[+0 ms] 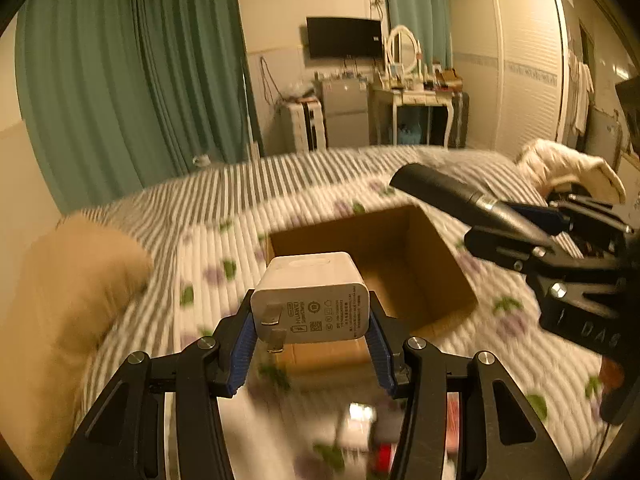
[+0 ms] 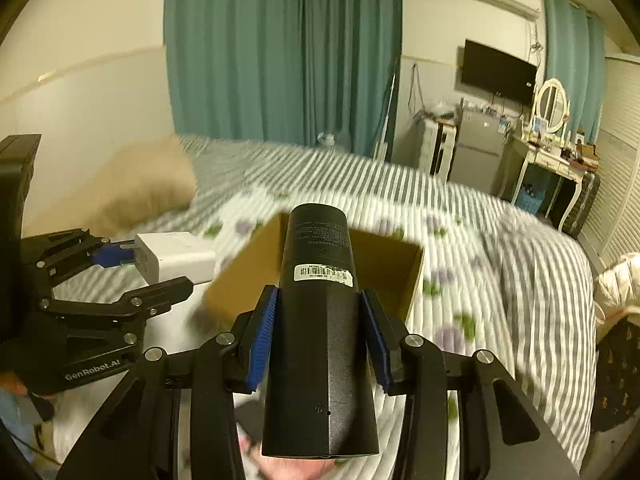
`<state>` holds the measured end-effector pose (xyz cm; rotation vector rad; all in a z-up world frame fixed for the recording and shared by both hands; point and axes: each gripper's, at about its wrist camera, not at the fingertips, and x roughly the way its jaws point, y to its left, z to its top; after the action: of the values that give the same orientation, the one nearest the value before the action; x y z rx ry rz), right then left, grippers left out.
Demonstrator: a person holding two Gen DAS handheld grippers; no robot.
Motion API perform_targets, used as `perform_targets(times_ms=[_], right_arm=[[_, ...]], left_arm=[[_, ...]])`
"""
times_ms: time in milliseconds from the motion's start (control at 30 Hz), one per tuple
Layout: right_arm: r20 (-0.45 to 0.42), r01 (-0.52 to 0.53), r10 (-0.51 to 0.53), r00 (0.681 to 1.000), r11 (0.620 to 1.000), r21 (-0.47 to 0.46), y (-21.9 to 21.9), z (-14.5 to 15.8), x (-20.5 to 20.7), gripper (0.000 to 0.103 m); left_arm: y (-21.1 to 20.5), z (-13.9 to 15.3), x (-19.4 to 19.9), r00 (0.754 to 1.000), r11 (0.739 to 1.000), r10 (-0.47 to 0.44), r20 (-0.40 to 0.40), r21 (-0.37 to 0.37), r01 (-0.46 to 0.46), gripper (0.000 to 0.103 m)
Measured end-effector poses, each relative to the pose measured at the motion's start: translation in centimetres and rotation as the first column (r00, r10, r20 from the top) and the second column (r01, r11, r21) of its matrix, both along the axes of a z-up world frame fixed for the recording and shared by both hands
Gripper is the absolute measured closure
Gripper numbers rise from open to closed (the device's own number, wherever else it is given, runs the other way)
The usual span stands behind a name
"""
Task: Organize rigid objects
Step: 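Carry both held items into the cardboard box and open both tools, then grasp the pink card case with the right tool while the left tool grasps the red-capped bottle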
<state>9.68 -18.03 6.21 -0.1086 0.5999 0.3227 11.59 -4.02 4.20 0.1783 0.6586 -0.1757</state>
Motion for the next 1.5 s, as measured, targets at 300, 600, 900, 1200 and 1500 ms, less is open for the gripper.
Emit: perform_targets(times_ms=[300, 600, 900, 1200, 1500], right_arm=[[-0.13, 0.082, -0.084, 0.988, 0.996, -0.021, -0.2, -5.3, 9.9, 0.062], [-0.216, 0.119, -0.119, 0.969, 0.993, -0.013, -0.7, -10.2, 11.6, 0.062], [-0.108, 0.127, -0.123, 0.987, 0.991, 0.031, -2.6, -4.4, 9.4, 0.033], [-0.067, 0.009, -0.013, 0.998, 0.998, -0.069, -4.2, -0.5, 0.2, 0.03], [-0.338, -0.232, 0.125, 0.933, 0.926, -0.298, 0.1, -12.3, -6.5, 0.03]], left_arm=[[-1.4, -6.9, 9.9, 0.996, 0.999, 0.024, -0.083, 0.046, -0.021, 0.052], [-1.3, -11.9, 10.7, 0.986, 0.999, 0.037, -0.16, 0.038, -0.031, 0.052], [-0.7, -8.1, 8.0, 0.995, 0.998, 0.059, -0.082, 0.036, -0.056, 0.022], [1.0, -5.7, 0.5, 0.991, 0.994, 0.109, -0.08, 0.029, -0.107, 0.008], [1.8, -11.6, -6.6, 0.95, 0.966, 0.257, -0.179, 0.014, -0.259, 0.008]])
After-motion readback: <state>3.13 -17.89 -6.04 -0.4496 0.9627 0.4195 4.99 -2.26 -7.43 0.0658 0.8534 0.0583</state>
